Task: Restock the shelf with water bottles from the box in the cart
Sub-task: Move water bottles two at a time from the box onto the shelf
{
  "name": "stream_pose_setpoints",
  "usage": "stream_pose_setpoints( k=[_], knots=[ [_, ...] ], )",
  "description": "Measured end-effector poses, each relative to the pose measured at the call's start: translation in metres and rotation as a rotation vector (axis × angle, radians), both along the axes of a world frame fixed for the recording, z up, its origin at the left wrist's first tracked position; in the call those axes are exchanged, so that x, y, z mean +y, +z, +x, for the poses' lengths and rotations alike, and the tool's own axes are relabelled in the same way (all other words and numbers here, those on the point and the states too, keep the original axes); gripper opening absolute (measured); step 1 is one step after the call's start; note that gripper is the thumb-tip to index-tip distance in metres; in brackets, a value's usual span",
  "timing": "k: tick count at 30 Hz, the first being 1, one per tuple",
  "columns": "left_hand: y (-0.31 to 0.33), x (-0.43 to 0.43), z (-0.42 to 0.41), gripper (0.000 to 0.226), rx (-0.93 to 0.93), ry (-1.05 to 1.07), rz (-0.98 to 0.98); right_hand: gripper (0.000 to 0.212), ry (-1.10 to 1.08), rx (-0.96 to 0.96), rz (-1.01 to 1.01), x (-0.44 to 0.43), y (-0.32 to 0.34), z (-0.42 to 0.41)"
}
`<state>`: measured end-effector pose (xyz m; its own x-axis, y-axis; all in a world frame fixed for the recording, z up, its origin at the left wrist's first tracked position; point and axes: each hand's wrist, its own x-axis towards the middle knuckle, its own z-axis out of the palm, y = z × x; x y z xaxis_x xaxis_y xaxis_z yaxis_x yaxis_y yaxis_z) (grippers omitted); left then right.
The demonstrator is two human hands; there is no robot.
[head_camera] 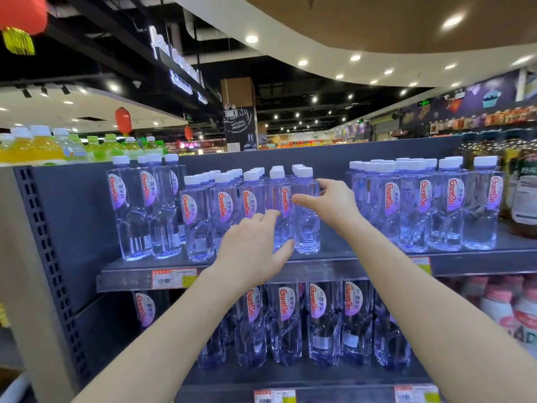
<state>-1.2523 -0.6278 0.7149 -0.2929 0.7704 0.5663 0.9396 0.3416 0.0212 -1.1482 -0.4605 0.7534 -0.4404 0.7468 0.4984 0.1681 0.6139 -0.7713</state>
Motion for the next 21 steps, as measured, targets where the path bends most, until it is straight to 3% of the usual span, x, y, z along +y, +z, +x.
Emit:
stream_pose_setpoints(
  k=[5,21],
  knots=[
    [-0.009,-0.005,-0.003,0.064,-0.031,0.007,-0.044,0.063,0.037,-0.192,0.004,0.003,-0.008,0.009],
    [-0.015,-0.009,0.010,0.063,-0.076,-0.049,-0.050,0.048,-0.033,-0.093,0.020,0.004,-0.027,-0.004]
  ],
)
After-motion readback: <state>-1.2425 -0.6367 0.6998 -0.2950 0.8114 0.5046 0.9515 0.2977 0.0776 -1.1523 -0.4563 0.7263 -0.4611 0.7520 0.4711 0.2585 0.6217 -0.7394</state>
